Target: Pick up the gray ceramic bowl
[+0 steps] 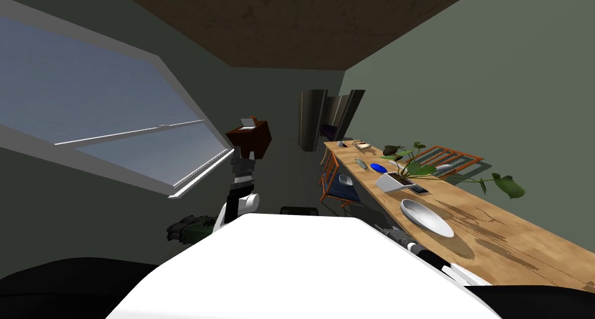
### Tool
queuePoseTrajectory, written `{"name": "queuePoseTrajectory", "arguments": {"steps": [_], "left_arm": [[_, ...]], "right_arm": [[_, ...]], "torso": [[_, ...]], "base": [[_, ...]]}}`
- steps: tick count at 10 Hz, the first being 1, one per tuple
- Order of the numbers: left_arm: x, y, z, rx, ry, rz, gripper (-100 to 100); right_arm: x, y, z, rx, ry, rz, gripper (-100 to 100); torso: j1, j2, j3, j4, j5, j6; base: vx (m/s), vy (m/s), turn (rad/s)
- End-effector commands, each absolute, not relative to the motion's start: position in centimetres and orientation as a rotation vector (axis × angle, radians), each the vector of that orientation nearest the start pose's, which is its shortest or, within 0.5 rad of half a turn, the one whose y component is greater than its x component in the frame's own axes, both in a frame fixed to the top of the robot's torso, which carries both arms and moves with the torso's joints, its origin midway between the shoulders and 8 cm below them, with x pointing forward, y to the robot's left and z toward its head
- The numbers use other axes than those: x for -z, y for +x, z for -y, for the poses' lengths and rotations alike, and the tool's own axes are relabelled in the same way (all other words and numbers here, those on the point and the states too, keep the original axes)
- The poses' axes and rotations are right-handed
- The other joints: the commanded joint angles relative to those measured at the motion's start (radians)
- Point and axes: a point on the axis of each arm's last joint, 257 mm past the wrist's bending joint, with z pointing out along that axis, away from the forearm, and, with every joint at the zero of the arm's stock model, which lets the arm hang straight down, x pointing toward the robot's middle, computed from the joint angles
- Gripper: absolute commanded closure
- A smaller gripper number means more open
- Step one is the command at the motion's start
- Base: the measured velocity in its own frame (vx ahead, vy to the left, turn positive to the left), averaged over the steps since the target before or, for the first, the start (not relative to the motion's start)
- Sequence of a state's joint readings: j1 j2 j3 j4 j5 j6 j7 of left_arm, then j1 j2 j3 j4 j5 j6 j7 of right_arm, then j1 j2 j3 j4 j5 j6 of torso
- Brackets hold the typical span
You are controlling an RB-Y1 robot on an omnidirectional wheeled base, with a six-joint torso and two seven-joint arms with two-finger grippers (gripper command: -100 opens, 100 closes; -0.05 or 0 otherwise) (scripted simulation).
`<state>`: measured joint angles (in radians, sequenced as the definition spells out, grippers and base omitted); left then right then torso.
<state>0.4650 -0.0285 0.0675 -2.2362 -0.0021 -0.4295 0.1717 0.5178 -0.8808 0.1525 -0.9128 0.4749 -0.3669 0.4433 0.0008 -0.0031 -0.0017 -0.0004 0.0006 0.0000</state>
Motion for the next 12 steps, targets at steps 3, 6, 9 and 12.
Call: {"name": "queuePoseTrajectory", "arguments": {"steps": [3,6,9,12], "left_arm": [[-0.3,36.1,-30.6,1.383,-0.807,-0.582,0],[-0.3,36.1,-30.6,1.383,-0.807,-0.582,0],[-0.3,36.1,-30.6,1.383,-0.807,-0.582,0],[-0.3,36.1,-30.6,1.383,-0.807,-0.582,0]], "right_arm": [[48.1,11.1,64.7,0.347,-0.093,-2.57,-100],[47.6,8.5,67.7,0.432,-0.114,-2.624,-100],[46.8,6.6,70.2,0.501,-0.14,-2.665,-100],[46.0,5.4,71.9,0.551,-0.172,-2.693,-100]], "torso": [[0.0,0.001,0.0,0.0,0.0,0.0],[-0.001,0.004,0.002,0.001,0.0,0.001],[-0.002,0.001,0.001,0.0,0.0,0.0],[-0.002,0.001,0.001,0.0,0.0,0.001]], "base": [[0.052,0.01,0.061],[0.017,0.0,0.026],[0.048,-0.009,0.059],[0.04,-0.012,0.032]]}}
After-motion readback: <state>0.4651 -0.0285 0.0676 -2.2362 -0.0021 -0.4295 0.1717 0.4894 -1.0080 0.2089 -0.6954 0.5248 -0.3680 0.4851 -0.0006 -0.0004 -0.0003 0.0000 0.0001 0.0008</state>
